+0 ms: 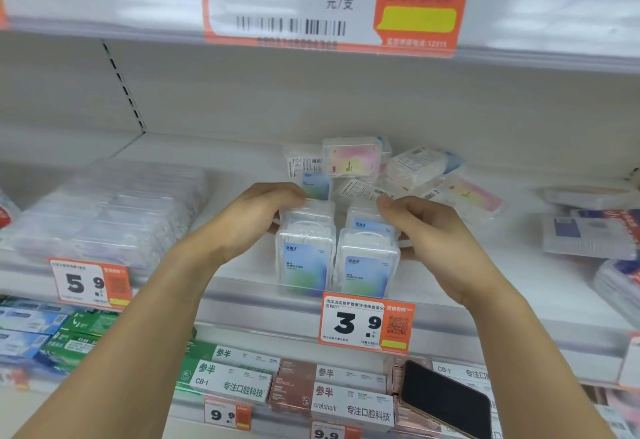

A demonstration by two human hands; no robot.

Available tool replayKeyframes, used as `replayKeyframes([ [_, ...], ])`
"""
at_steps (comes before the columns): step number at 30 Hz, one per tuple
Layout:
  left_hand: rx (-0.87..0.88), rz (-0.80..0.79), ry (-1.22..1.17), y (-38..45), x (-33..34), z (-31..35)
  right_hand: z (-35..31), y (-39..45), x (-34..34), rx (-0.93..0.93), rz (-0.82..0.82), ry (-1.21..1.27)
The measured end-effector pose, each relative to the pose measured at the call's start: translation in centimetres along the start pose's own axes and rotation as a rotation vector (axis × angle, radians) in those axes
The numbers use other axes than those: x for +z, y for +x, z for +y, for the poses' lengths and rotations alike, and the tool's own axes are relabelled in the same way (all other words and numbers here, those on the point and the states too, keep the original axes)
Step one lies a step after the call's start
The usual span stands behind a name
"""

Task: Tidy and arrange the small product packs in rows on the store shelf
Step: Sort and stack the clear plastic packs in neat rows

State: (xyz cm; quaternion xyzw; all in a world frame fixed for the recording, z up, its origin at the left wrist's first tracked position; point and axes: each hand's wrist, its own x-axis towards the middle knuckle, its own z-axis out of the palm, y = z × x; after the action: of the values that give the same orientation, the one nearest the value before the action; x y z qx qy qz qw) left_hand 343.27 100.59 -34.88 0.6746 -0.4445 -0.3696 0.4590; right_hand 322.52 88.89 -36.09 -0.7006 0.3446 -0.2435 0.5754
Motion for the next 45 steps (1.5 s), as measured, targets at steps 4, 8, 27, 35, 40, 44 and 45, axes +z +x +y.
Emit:
replayKeyframes([
  [4,0.017,-0.036,0.003,-0.7,0.3,0.4,-0.2,-0.3,0.4,0.013,-0.113,0.062],
  [8,0.007,-0.038,0.11,-1.3,0.5,0.6,-0.5,-0.6,0.1,0.046,-0.165,0.113],
  [27,0.039,0.07,0.078,-1.6,0.4,0.5,-0.3,0.0,-1.0,-0.006,0.111,0.127],
  [35,0.169,0.351,0.264,1.2,-0.5,4.4,2.4,3.6,-5.7,-0.084,0.627,-0.583],
  [40,0.191,0.264,0.722,7.3,0.1,5.8,3.7,5.7,-8.9,0.262,0.537,-0.664],
  [44,0.122,0.106,0.962,10.8,2.2,6.0,3.9,5.2,-9.4,0.241,0.572,-0.566],
  [45,0.121,0.08,1.026,11.3,2.6,5.7,3.7,5.0,-9.7,0.219,0.603,-0.516],
])
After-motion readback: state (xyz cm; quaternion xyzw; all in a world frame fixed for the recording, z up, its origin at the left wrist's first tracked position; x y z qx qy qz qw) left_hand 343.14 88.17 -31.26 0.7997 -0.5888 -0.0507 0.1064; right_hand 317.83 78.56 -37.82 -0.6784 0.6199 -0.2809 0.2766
